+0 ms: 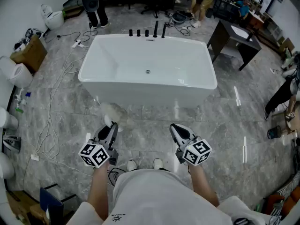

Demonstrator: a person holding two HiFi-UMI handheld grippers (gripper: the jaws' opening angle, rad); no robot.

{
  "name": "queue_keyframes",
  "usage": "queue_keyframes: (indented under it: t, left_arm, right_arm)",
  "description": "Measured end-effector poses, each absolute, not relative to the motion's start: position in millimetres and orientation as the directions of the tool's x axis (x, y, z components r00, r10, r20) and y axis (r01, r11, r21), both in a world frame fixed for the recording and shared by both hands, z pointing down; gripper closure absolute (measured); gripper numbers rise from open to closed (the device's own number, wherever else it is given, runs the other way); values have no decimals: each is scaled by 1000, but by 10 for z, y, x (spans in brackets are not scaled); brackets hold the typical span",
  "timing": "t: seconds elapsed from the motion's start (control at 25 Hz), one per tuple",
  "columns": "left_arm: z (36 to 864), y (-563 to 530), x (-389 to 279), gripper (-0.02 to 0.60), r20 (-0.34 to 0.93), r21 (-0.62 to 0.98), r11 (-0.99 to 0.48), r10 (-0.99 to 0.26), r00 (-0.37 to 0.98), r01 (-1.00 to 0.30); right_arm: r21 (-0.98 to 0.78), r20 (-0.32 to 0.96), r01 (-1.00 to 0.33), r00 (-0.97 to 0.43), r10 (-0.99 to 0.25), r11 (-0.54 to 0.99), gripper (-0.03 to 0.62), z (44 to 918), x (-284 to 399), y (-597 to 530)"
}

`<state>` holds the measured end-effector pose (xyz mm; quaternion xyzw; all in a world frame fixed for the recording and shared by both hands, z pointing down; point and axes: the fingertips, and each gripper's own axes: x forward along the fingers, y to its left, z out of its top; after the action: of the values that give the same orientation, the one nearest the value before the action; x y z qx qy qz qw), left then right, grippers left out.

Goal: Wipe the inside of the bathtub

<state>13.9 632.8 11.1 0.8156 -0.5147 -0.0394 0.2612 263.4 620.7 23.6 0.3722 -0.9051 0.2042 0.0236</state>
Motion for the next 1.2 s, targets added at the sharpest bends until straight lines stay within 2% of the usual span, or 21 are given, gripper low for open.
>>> queue_keyframes:
  t: [1.2]
  left_arm:
    - [199,6326,1011,495,218,428,-271,-895,390,-862]
  right_arm:
    - [-379,192,-613,-785,-588,694,571,368,3387,6135]
